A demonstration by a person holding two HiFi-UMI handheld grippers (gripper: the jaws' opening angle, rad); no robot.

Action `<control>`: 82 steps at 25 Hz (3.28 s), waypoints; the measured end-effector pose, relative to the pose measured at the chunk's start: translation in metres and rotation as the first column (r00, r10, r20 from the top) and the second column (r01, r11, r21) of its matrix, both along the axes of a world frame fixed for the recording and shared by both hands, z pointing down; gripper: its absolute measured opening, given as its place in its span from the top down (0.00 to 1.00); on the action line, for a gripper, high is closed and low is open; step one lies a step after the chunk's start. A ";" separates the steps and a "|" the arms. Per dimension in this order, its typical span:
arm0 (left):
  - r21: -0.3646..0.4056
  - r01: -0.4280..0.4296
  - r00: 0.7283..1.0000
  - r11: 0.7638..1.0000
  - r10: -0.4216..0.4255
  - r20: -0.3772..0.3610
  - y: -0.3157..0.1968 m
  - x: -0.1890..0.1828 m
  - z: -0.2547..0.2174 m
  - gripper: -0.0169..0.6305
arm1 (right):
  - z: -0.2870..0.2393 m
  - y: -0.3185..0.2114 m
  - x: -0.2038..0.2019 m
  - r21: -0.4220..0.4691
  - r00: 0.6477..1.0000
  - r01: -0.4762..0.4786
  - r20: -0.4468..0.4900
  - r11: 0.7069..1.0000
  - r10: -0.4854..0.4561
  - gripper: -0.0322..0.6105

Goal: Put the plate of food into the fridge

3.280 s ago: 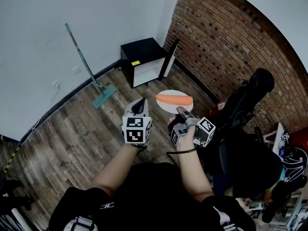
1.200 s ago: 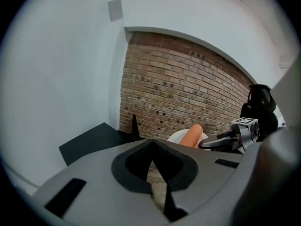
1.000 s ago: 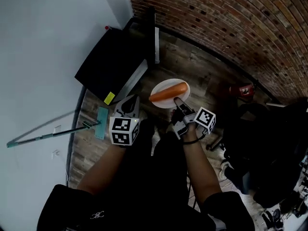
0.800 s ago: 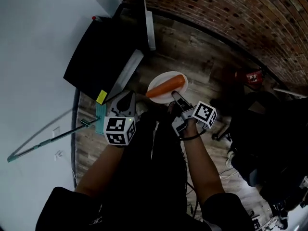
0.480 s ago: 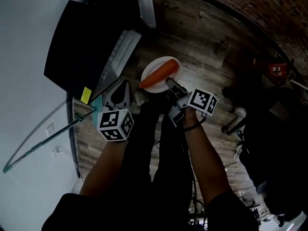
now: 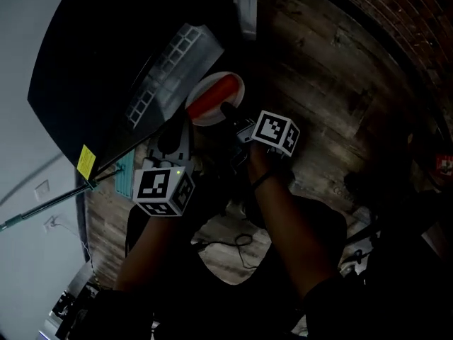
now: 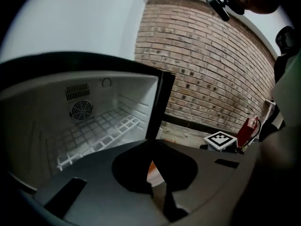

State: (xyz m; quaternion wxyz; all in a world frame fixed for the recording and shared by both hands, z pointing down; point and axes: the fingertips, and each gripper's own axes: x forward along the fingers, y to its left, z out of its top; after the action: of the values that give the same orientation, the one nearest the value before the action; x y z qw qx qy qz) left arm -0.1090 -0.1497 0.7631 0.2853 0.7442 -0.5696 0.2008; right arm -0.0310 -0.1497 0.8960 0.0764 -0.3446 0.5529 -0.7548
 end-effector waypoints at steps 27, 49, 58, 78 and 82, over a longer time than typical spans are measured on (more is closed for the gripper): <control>0.076 0.247 0.968 0.966 -0.242 -0.070 0.003 -0.073 0.042 0.98 | 0.157 -0.142 -0.151 0.235 0.812 0.374 -0.550 0.897 -0.195 0.80; 0.170 0.157 0.987 0.973 -0.162 0.014 -0.025 -0.045 0.023 0.98 | 0.019 -0.109 -0.058 0.481 0.613 0.688 -0.786 0.544 -0.080 0.93; 0.261 0.069 0.987 0.963 -0.104 0.120 -0.031 -0.033 0.000 0.98 | -0.117 -0.068 -0.037 0.708 0.702 0.672 -0.702 0.218 0.118 0.93; 0.184 0.227 0.973 0.956 -0.230 -0.002 0.024 -0.027 -0.290 0.98 | -0.443 -0.016 0.017 0.646 0.676 0.625 -0.729 0.437 0.110 0.93; 0.213 0.255 0.967 0.943 -0.252 -0.041 0.025 -0.015 -0.402 0.98 | -0.561 -0.016 0.025 0.668 0.682 0.613 -0.717 0.422 0.144 0.93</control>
State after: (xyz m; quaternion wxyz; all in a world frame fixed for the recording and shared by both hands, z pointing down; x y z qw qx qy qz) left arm -0.1238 -0.1250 0.3607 0.2296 0.6927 -0.6772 0.0943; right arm -0.0060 -0.1653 0.3350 -0.0847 -0.4140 0.8896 -0.1733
